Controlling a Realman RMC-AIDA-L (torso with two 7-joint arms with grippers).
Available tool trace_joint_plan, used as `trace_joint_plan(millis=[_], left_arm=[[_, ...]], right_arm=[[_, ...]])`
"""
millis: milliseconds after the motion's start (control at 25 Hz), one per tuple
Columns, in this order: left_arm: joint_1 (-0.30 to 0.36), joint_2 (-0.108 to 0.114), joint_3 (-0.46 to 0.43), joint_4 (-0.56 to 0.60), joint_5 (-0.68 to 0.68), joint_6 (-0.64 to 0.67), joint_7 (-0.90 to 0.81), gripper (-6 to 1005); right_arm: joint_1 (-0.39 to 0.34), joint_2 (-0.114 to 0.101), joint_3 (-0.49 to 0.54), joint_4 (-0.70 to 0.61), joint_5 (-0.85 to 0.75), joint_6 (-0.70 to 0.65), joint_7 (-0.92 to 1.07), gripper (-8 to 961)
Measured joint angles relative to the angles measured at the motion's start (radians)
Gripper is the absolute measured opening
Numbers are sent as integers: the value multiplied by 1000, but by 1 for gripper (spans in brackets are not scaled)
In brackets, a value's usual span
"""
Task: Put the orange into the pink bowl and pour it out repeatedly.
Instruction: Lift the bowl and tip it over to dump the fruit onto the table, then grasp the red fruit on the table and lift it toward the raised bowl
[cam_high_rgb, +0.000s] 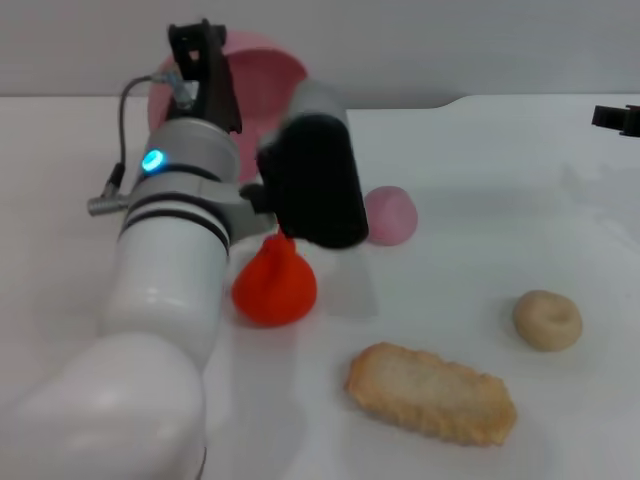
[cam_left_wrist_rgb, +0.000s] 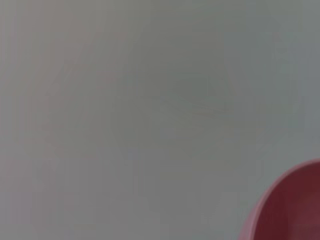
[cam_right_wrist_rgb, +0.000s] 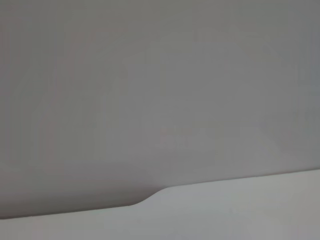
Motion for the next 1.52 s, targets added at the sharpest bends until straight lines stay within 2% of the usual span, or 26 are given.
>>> trace_joint_plan(millis=[280,440,480,600,720,800,840,920,1200,1520], left_arm=[[-23,0,-127,117,-214,-115,-40,43],[-27,6,-278,228,-386,-226,-27,43],[-30,10,-367,275,-497,-273,-9,43],[-32,11,-446,293,-597,-301,16,43],[-35,15,-632,295,-840,-318,78,43],[-35,15,-632,295,-840,-318,78,44],[-28,17,-674,295,-877,-307,88,44],[-27,17,-677,294,-876,-306,88,44],[-38,17,-710,275,-871,-306,91,43],[-66,17,-749,242,-873,-307,93,44]], right_arm=[[14,2,-58,-30,11,0,-34,539],[46,2,-125,-41,12,-13,-38,540],[57,3,-136,-37,12,-18,-39,540],[87,4,-185,-22,12,-47,-42,541],[129,4,-271,-13,12,-77,-42,541],[140,4,-287,-7,12,-82,-42,567],[172,5,-320,13,12,-92,-42,580],[190,5,-337,27,15,-95,-42,607],[300,7,-479,176,112,-167,-42,697],[318,10,-558,201,185,-181,-41,723]])
